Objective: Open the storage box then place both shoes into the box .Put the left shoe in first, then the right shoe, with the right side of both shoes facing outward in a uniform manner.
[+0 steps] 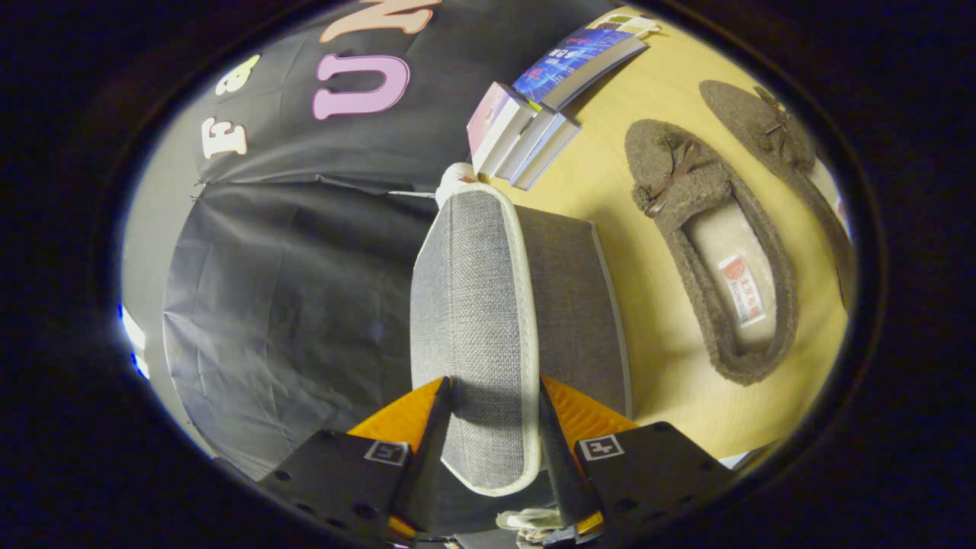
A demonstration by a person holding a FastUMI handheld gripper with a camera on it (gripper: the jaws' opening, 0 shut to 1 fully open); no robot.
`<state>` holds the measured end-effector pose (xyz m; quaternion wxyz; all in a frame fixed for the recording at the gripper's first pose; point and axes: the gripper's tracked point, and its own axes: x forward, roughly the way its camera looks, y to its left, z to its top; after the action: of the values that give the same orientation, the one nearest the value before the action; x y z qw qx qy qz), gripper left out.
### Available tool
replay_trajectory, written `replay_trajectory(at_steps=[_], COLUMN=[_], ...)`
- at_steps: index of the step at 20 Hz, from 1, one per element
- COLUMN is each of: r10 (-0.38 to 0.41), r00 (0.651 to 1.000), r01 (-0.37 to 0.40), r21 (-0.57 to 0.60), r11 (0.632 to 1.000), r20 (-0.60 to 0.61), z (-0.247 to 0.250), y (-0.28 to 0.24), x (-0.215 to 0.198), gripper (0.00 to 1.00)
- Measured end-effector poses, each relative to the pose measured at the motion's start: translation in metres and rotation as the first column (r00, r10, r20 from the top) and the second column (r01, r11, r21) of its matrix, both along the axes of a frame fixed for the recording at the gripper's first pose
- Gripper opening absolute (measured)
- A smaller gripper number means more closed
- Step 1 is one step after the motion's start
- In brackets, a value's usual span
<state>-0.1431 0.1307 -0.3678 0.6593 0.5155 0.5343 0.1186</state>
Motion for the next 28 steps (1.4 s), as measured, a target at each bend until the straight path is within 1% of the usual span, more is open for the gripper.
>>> replay_trajectory(at_steps=[1, 2, 4, 6, 8, 12, 17, 22, 25, 28], r10=[-0.011, -0.028, -0.088, -0.058, -0.025, 0.009, 0.065, 0.139, 0.203, 0.242], r00=[1.0, 0.999, 0.995, 0.997, 0.998, 0.99, 0.965, 0.93, 0.906, 0.889], r01=[0.011, 0.028, 0.088, 0.059, 0.028, 0.001, -0.041, -0.107, -0.157, -0.204], r21=[-0.006, -0.009, -0.02, -0.028, -0.045, -0.07, -0.097, -0.114, -0.151, -0.138], r11=[1.0, 1.0, 0.996, 0.998, 0.999, 0.998, 0.994, 0.988, 0.976, 0.969], r20=[0.009, 0.017, 0.04, 0.047, 0.062, 0.142, 0.254, 0.341, 0.371, 0.388], z=[0.0, 0.01, 0.02, 0.025, 0.031, 0.062, 0.113, 0.152, 0.159, 0.16], y=[0.004, -0.009, -0.018, -0.014, -0.012, -0.005, 0.018, 0.066, 0.102, 0.142], x=[0.0, 0.003, 0.011, 0.01, 0.009, 0.019, 0.047, 0.064, 0.068, 0.067], gripper=[0.56, 0.45, 0.25, 0.04, 0.04, 0.04, 0.04, 0.04, 0.05, 0.05])
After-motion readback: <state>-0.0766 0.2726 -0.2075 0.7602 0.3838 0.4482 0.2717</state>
